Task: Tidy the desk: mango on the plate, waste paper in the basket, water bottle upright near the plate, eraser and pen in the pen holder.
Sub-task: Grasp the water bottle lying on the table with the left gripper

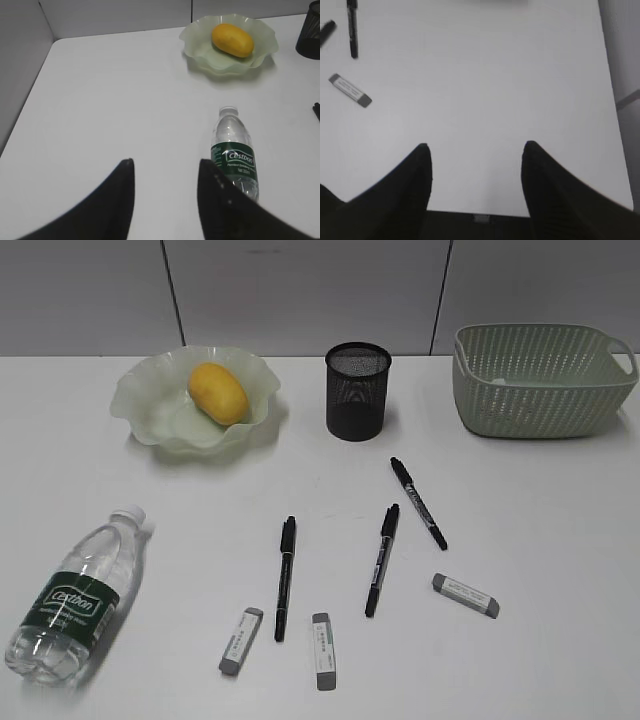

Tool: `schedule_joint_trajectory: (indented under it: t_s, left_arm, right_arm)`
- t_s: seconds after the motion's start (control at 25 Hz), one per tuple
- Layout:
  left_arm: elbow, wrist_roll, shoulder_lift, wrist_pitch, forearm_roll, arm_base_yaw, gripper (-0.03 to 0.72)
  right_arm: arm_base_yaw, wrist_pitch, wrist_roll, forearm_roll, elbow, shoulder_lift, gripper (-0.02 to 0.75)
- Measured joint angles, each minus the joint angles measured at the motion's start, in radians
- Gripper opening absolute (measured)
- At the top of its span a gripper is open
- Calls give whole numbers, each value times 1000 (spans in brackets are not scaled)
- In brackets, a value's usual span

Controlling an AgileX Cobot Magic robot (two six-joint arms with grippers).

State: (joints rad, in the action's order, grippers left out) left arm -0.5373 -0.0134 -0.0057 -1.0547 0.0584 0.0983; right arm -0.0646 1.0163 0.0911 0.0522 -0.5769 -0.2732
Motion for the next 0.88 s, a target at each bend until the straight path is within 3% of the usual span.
schedule_joint_trajectory:
  t_s: [0.24,0.32,0.4,0.56,0.88]
  left_arm:
    - [0,0,6,1,-2,0,269]
    - [-1,13,44,3,-15,0,291]
    - [-13,57,116,23,-58,0,366]
    - [-60,99,395,139,-164,0,493]
    - [-256,103,1160,307,-199,71,519]
  right_arm:
    - [0,16,-2,-46,65,182,456]
    - [0,17,-2,-52,67,194,455]
    - [0,17,-3,-52,67,197,447]
    - [0,17,-35,-52,67,197,407]
    - [0,17,-65,-52,67,198,308]
